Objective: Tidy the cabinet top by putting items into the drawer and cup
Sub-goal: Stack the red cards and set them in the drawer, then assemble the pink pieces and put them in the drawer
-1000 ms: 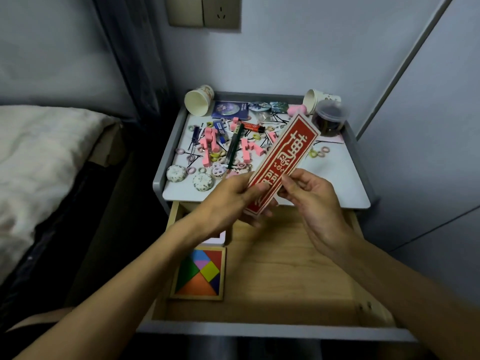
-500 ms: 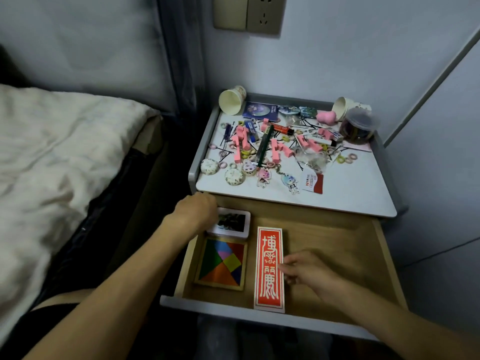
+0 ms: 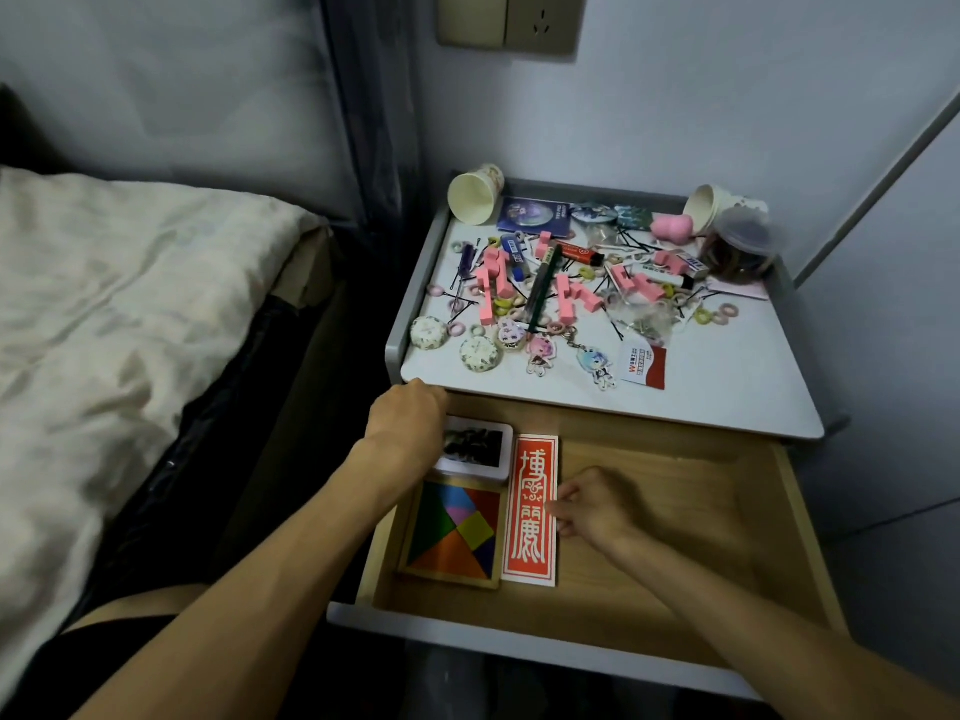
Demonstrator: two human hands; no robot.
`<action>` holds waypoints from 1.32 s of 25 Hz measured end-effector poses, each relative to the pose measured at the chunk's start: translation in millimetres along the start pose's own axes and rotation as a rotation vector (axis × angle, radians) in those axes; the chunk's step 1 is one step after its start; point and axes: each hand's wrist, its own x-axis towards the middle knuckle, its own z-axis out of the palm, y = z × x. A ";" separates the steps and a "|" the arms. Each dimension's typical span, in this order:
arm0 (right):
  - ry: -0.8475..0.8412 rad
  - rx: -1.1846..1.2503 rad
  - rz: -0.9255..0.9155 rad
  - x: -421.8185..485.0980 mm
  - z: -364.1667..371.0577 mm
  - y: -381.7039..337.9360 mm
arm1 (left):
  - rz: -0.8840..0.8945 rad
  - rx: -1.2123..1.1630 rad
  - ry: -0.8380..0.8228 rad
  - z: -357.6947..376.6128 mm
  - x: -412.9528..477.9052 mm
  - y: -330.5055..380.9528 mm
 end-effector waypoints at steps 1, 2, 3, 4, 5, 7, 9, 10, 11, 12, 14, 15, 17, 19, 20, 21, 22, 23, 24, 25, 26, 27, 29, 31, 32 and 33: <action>0.023 -0.010 -0.016 0.5 0.9 1.1 | 0.001 0.009 -0.005 -0.2 0.5 0.3; 0.037 -0.012 -0.025 0.5 1.1 2.4 | 0.003 0.019 -0.014 -0.3 0.5 1.2; 0.047 -0.019 -0.035 0.0 1.6 2.6 | 0.005 0.031 -0.022 -0.3 0.3 1.8; 0.051 -0.039 -0.051 -1.4 1.6 2.3 | 0.007 0.046 -0.027 -0.7 0.3 2.1; 0.053 -0.067 -0.070 -1.9 1.7 2.0 | 0.003 0.064 -0.022 -1.8 0.5 2.1; 0.075 -0.088 -0.100 -1.6 0.1 2.9 | -0.020 0.109 0.008 -6.1 0.5 1.4; 0.118 -0.116 -0.108 0.8 -4.6 6.6 | -0.044 0.116 0.065 -12.5 0.8 -0.4; 0.135 -0.139 -0.107 1.3 -8.4 7.2 | -0.052 0.088 0.099 -15.7 1.7 -1.5; 0.147 -0.151 -0.112 2.1 -12.9 7.4 | -0.060 0.032 0.137 -19.2 3.3 -2.2; 0.153 -0.145 -0.128 1.3 -18.3 6.4 | -0.069 -0.053 0.181 -22.5 5.4 -2.8; 0.146 -0.145 -0.217 -6.6 -31.4 -2.2 | -0.085 -0.255 0.275 -31.2 11.5 -3.3; 0.130 -0.159 -0.276 -12.5 -38.3 -9.1 | -0.089 -0.340 0.318 -36.1 14.3 -2.9; 0.108 -0.176 -0.372 -24.5 -52.9 -26.9 | -0.083 -0.449 0.392 -44.9 19.9 0.0; 0.131 -0.190 -0.461 -28.5 -68.7 -46.7 | -0.073 -0.533 0.444 -53.2 26.0 5.6; 0.153 -0.185 -0.494 -26.2 -77.3 -57.3 | -0.070 -0.568 0.449 -57.3 29.8 8.6; 0.184 -0.162 -0.512 -21.4 -86.9 -67.8 | -0.068 -0.600 0.445 -61.1 34.6 11.3; 0.221 -0.125 -0.522 -14.6 -96.3 -77.4 | -0.064 -0.626 0.439 -63.4 39.4 13.6; 0.261 -0.093 -0.528 -6.3 -105.5 -87.0 | -0.058 -0.646 0.441 -64.8 44.2 15.8; 0.299 -0.088 -0.537 4.1 -112.7 -94.8 | -0.051 -0.651 0.456 -64.1 48.8 18.3; 0.329 -0.122 -0.553 14.8 -117.8 -101.8 | -0.047 -0.643 0.482 -62.1 52.8 21.7; 0.353 -0.182 -0.576 25.4 -120.6 -108.1 | -0.051 -0.626 0.511 -58.8 57.0 26.7; 0.371 -0.254 -0.600 35.5 -120.9 -114.9 | -0.065 -0.602 0.535 -55.5 61.5 32.6; 0.421 -0.404 -0.628 50.9 -115.4 -128.8 | -0.121 -0.564 0.544 -50.8 69.4 42.8; 0.504 -0.563 -0.620 61.7 -108.2 -139.8 | -0.186 -0.537 0.525 -48.9 78.3 45.6; 0.519 -0.617 -0.611 64.6 -105.2 -143.4 | -0.211 -0.513 0.515 -47.6 82.8 44.1; 0.515 -0.645 -0.600 66.4 -102.0 -145.0 | -0.227 -0.489 0.508 -46.7 86.2 42.1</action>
